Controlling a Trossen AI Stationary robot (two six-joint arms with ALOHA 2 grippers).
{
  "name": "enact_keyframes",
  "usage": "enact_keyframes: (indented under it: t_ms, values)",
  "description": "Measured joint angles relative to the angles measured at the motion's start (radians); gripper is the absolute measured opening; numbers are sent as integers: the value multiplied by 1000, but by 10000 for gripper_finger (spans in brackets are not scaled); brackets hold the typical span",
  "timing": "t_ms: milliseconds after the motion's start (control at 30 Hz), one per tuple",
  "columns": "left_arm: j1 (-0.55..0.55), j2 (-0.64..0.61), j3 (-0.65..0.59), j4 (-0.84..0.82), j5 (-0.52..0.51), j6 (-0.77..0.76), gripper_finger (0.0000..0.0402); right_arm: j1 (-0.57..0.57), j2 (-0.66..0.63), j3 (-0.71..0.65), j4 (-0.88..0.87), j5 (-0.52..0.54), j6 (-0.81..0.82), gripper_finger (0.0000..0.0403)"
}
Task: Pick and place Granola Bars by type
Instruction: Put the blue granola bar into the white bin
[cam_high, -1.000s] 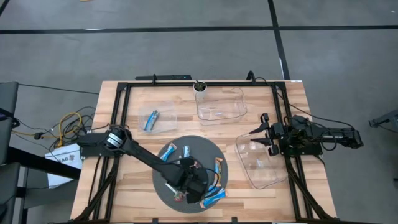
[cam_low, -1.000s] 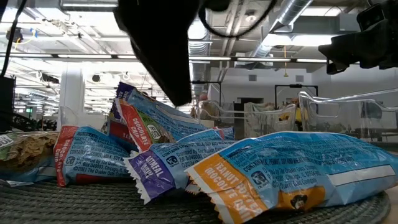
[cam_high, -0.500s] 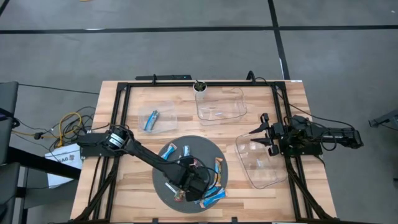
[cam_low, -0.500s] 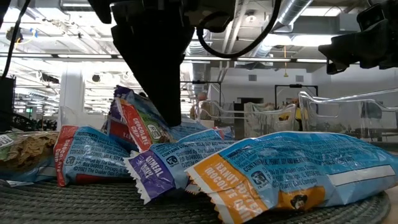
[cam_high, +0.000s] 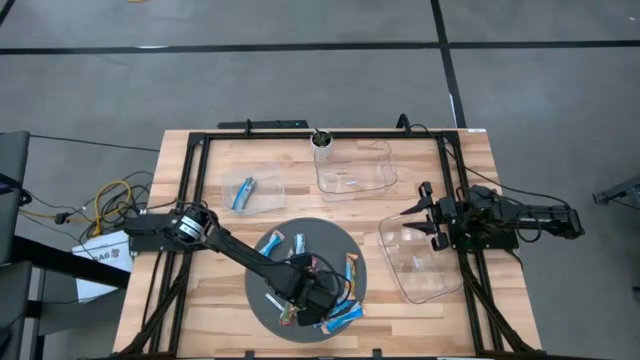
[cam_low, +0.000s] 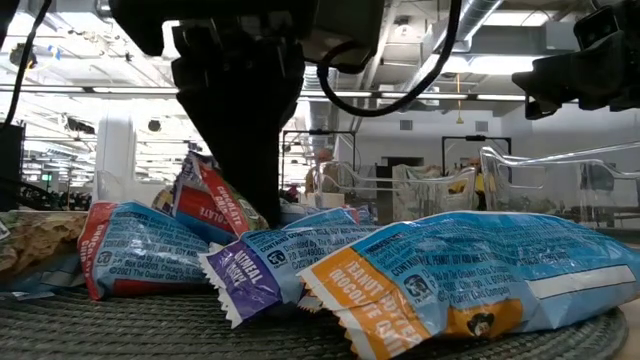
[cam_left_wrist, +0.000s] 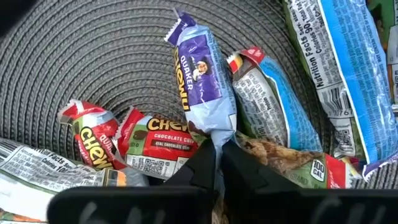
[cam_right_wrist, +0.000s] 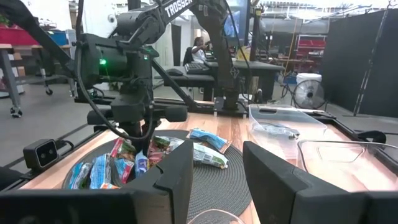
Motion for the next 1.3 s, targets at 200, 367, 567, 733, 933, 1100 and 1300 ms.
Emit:
enact_keyframes:
  t_ms: [200,367,567,733,933,1100,1300]
  values:
    - [-1,0,30,-32,-7,17,5,0,0,0,0,0,0,133]
    - [-1,0,112,-135,-86,14,3,0,0,0,0,0,0,134]
    - [-1,0,223,-294,-185,-33,2,0,0,0,0,0,0,133]
    - [6,-3,301,-536,-268,-175,1,0,0,0,0,0,0,134]
    - [35,-77,309,-652,-333,-326,0,0,0,0,0,0,0,133]
    - [97,-132,309,-650,-387,-330,0,0,0,0,0,0,0,134]
    - [210,-155,309,-649,-442,-266,0,0,0,0,0,0,0,133]
